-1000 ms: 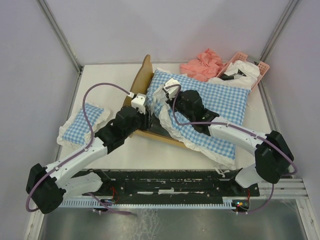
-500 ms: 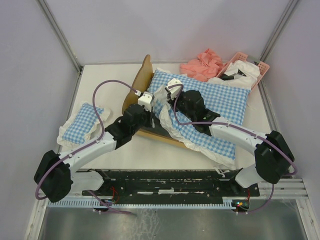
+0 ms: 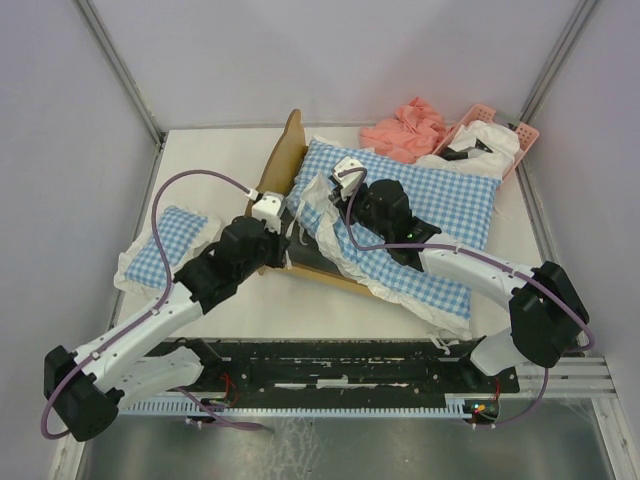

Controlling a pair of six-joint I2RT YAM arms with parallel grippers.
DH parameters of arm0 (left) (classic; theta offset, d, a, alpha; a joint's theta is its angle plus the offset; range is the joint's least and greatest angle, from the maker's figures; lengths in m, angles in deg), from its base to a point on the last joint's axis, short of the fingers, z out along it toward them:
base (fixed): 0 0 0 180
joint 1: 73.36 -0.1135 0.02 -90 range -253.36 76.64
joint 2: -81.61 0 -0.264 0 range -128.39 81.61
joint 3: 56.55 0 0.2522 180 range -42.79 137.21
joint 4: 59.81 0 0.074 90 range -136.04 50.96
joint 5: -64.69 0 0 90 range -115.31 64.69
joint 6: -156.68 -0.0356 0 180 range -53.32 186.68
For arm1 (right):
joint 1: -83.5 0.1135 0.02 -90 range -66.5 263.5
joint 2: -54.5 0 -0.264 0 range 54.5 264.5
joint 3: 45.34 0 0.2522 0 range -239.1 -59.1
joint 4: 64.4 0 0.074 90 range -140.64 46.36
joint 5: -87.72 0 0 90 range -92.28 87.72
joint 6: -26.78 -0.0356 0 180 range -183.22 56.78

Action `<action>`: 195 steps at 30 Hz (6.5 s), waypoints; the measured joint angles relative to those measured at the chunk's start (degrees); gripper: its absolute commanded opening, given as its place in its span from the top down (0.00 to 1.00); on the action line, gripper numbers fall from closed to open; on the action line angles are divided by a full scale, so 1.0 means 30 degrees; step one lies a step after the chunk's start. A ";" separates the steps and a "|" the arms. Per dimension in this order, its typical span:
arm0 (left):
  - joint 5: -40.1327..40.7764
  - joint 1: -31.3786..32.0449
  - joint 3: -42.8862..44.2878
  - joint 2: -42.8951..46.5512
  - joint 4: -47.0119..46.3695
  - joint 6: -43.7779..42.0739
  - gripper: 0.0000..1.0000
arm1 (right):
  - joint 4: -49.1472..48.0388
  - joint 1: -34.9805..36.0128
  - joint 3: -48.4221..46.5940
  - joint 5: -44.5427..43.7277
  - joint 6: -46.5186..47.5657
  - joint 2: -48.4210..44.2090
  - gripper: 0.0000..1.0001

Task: Set up the pet bed
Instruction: Cross the ropes on the bed frame.

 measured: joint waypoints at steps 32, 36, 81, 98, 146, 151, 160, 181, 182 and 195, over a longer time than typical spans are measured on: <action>0.0415 0.0000 -0.1137 -0.0146 -0.2361 -0.3140 0.97 | 0.1348 -0.0605 -0.1217 0.1967 0.0321 0.0313 0.98; 0.0685 0.0000 -0.1537 -0.1596 -0.3089 -0.3366 0.97 | 0.1129 -0.0612 -0.1049 0.2055 0.0364 0.0291 0.98; 0.0066 0.0015 -0.4379 0.1224 -0.5078 0.1792 0.68 | 0.1464 -0.0612 -0.0889 0.5362 -0.0612 0.1100 0.98; 0.2025 0.0175 -0.6091 -0.1960 -0.9471 0.2426 0.57 | 0.1472 -0.0619 -0.0903 0.5370 -0.0656 0.1129 0.98; 0.3599 0.0175 -0.7701 -0.4641 -1.5198 0.1923 0.97 | 0.1464 -0.0619 -0.1005 0.5501 -0.1319 0.1333 0.98; 0.2885 0.0182 -0.7664 -0.2557 -1.3537 0.1894 0.97 | 0.1472 -0.0619 -0.1005 0.5486 -0.1384 0.1333 0.98; 0.0685 0.0175 -0.6878 0.0889 -0.9202 0.2047 0.97 | 0.1552 -0.0619 -0.1086 0.5588 -0.1712 0.1341 0.98; -0.0109 0.0175 -0.5064 0.1107 -0.3526 0.2390 0.97 | 0.2885 -0.0612 -0.1865 0.5909 -0.1741 0.1341 0.98; -0.0204 0.0175 -0.5064 0.1246 -0.3242 0.2448 0.97 | 0.2965 -0.0612 -0.1865 0.5909 -0.1741 0.1341 0.98; -0.0852 0.0080 -0.3949 0.3337 0.2186 0.4036 0.97 | 0.3235 -0.0335 -0.1865 0.7461 -0.1049 0.1741 0.93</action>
